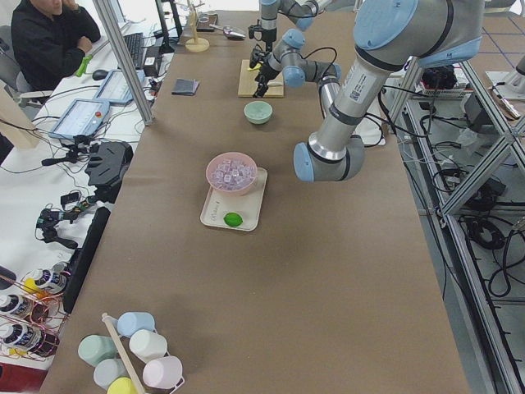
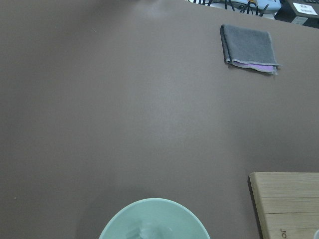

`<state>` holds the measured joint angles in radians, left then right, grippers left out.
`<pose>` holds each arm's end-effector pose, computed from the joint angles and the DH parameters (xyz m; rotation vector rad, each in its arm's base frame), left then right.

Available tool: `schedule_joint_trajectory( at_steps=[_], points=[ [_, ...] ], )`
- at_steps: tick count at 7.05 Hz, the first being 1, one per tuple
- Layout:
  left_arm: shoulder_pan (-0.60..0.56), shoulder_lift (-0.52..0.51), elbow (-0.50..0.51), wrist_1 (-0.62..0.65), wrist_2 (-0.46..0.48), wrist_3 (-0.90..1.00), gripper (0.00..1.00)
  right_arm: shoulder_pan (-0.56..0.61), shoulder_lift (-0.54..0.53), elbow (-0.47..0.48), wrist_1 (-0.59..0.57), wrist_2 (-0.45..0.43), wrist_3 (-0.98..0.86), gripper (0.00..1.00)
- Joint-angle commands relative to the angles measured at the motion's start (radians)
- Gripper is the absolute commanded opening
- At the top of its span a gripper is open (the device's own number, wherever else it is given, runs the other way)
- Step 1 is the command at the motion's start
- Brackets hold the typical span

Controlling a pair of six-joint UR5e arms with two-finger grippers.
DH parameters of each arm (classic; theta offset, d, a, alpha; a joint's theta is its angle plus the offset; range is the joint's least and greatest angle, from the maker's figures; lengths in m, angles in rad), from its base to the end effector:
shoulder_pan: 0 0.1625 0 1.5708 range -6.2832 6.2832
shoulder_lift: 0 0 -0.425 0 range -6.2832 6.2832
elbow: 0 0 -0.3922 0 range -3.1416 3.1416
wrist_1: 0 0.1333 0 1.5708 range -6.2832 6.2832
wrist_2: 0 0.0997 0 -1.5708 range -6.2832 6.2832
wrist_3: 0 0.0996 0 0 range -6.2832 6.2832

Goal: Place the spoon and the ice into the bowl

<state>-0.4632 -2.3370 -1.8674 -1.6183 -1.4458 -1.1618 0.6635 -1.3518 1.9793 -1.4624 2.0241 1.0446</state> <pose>0.4880 -0.4066 0.0807 0.5700 0.9582 -0.1179 -0.3732 -0.4056 0.3465 0.0469 -0.8402 -0.0377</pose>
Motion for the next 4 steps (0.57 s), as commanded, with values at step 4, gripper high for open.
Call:
schedule_joint_trajectory(
  at_steps=[4],
  points=[
    [-0.138,0.081,-0.110,0.063,-0.125,0.159,0.98,-0.045,0.030,-0.076,0.000,-0.061,-0.094,0.93]
  ],
)
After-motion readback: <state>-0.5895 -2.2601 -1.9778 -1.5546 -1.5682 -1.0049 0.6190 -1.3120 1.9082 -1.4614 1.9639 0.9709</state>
